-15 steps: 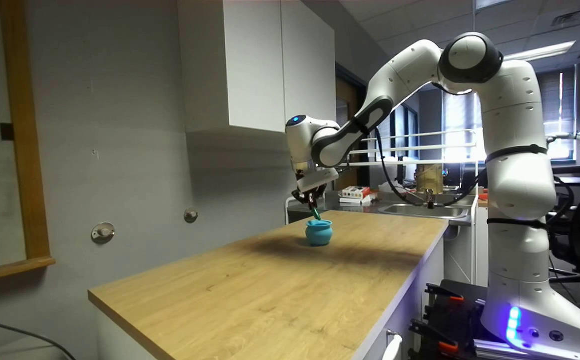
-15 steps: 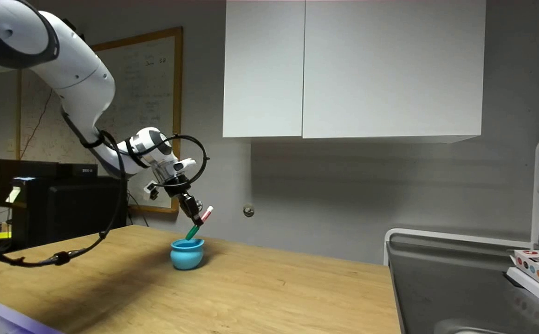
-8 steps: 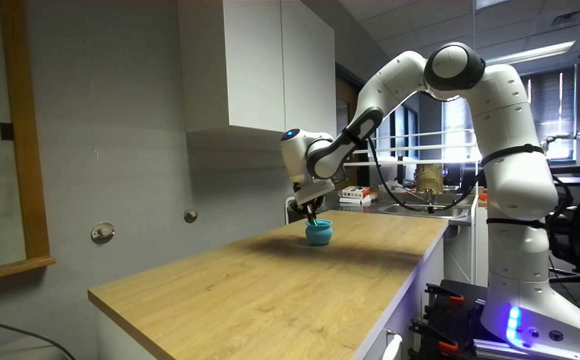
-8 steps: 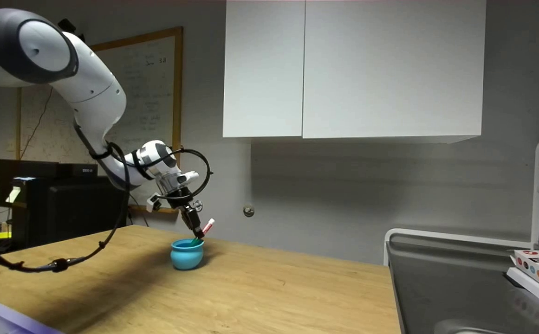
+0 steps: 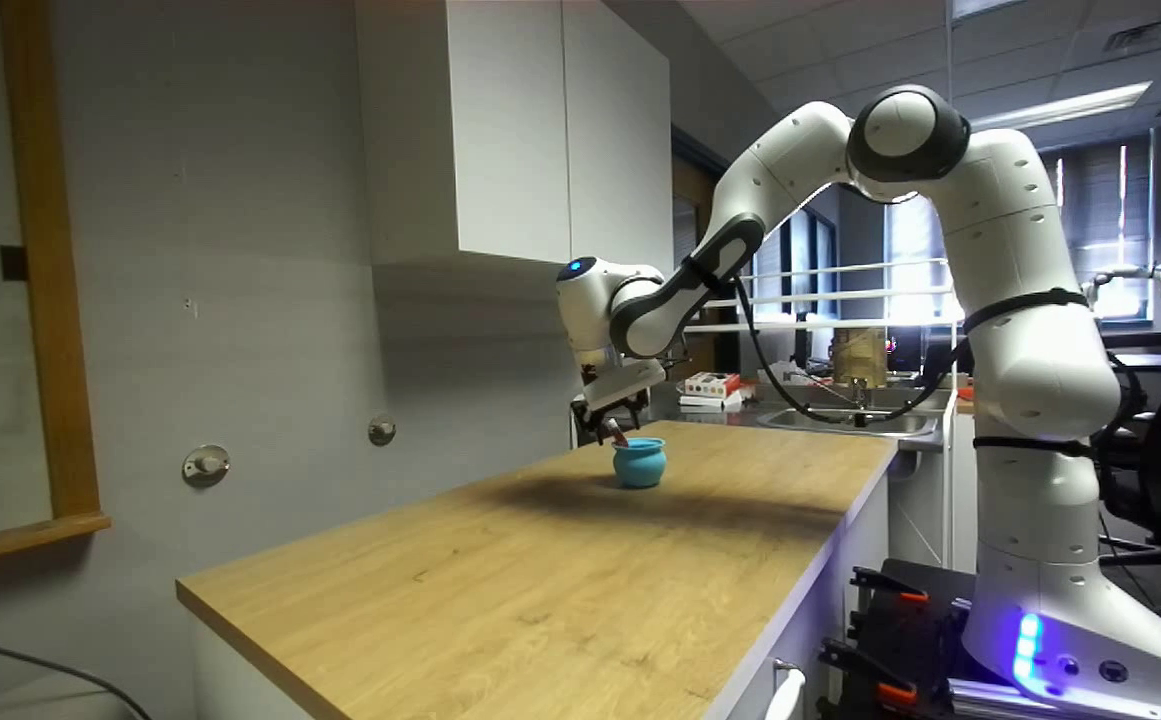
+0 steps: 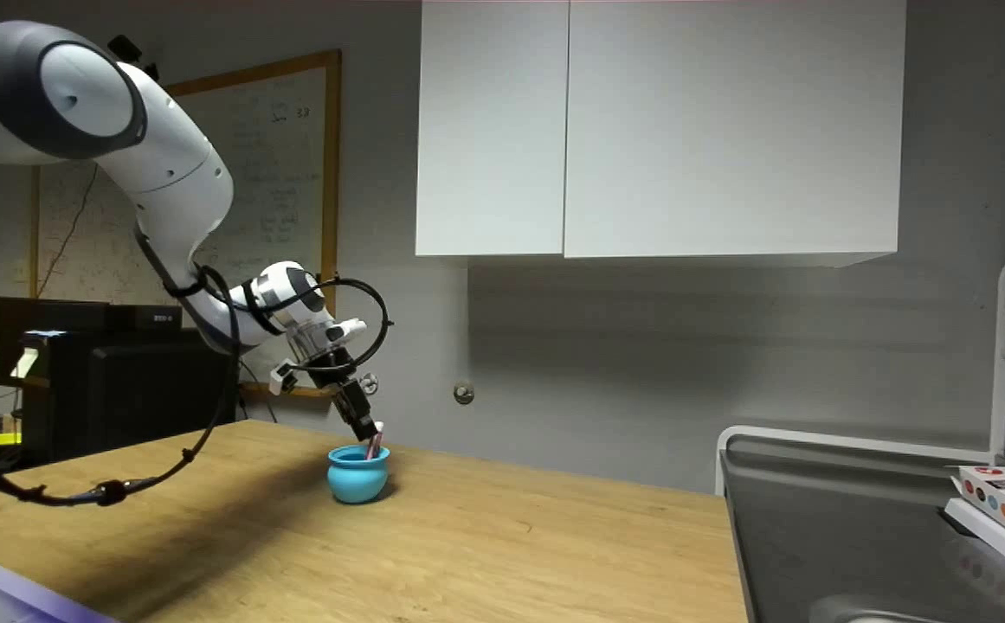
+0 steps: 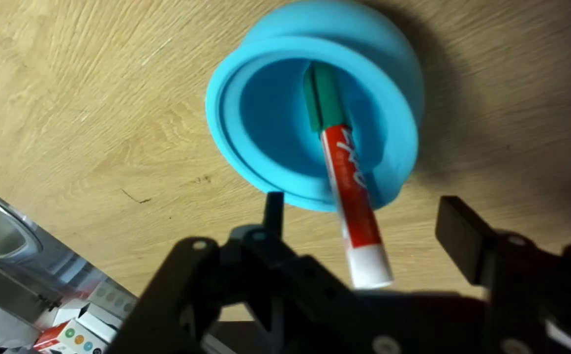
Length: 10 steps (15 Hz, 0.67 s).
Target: Put the marker in the bowl
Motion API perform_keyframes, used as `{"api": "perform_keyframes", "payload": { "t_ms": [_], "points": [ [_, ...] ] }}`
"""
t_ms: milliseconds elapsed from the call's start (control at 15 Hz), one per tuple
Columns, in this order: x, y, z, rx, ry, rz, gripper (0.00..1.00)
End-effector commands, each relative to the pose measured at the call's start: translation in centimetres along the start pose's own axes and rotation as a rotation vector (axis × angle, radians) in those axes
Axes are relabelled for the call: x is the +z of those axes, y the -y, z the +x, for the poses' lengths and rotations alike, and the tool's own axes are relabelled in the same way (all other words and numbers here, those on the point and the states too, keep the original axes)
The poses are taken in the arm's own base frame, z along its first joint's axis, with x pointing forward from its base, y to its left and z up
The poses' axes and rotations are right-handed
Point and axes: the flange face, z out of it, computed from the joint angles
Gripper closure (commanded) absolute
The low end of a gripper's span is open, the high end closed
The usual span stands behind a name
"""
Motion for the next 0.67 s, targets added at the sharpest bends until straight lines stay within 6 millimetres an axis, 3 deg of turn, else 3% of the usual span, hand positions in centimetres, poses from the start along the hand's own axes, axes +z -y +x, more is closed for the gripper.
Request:
{"api": "perform_keyframes", "payload": {
  "t_ms": [0, 333, 600],
  "points": [
    [-0.5, 0.1, -0.1, 0.022, -0.013, -0.007, 0.0],
    [-1.4, -0.6, -1.1, -0.018, 0.035, -0.004, 0.0],
    [-3.3, -1.9, -2.8, -0.109, 0.068, 0.005, 0.0]
  ]
}}
